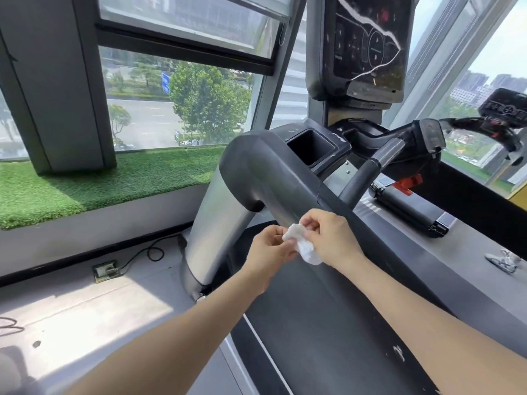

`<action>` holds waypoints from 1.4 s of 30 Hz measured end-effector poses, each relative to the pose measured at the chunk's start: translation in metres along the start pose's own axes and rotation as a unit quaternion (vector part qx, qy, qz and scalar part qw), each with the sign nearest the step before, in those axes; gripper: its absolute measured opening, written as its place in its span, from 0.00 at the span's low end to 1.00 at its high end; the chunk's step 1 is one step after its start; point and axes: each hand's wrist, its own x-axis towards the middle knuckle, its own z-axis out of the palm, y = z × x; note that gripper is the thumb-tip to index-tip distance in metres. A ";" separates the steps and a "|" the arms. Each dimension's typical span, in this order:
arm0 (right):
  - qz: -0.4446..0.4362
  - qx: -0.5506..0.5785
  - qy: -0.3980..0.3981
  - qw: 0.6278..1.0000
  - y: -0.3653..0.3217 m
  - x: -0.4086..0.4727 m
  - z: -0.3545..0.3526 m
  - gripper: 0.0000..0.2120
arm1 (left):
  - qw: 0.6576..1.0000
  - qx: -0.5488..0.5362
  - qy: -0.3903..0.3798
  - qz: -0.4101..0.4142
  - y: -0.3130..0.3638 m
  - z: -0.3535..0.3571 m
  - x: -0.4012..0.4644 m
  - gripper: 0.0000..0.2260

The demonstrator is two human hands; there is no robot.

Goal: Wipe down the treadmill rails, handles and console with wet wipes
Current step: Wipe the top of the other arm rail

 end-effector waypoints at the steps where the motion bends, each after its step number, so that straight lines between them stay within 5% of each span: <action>1: -0.030 -0.044 0.004 0.999 -0.002 0.003 0.001 0.06 | 1.000 0.008 0.006 -0.003 -0.001 0.000 0.005 0.03; 11: -0.262 -0.337 0.032 0.904 -0.017 0.096 0.012 0.08 | 0.991 0.048 0.120 -0.026 0.013 0.005 0.080 0.04; 17: -0.370 -0.500 -0.053 0.782 0.005 0.114 0.020 0.13 | 0.981 0.085 0.159 -0.073 -0.012 -0.005 0.085 0.05; 20: -0.378 -0.490 -0.131 0.775 0.004 0.098 0.016 0.15 | 0.975 0.117 0.168 -0.081 -0.021 -0.005 0.080 0.04; 27: -0.416 -0.480 -0.172 0.753 0.030 0.063 0.017 0.22 | 0.965 0.159 0.189 -0.086 -0.032 0.001 0.054 0.07; 29: -0.423 -0.483 -0.180 0.745 0.025 0.047 0.009 0.18 | 0.963 0.160 0.196 -0.090 -0.035 0.004 0.042 0.06; 31: -0.379 -0.509 -0.245 0.733 0.028 0.031 0.004 0.03 | 0.963 0.161 0.197 -0.092 -0.039 0.009 0.029 0.06; 33: -0.345 -0.526 -0.262 0.732 0.036 0.016 -0.001 0.11 | 0.963 0.168 0.191 -0.094 -0.041 0.017 0.016 0.06; 39: -0.278 -0.533 -0.286 0.746 0.050 -0.034 -0.016 0.11 | 0.966 0.178 0.157 -0.103 -0.053 0.043 -0.026 0.07; 42: -0.235 -0.477 -0.277 0.800 0.056 -0.057 -0.026 0.12 | 0.972 0.149 0.135 -0.119 -0.062 0.054 -0.044 0.05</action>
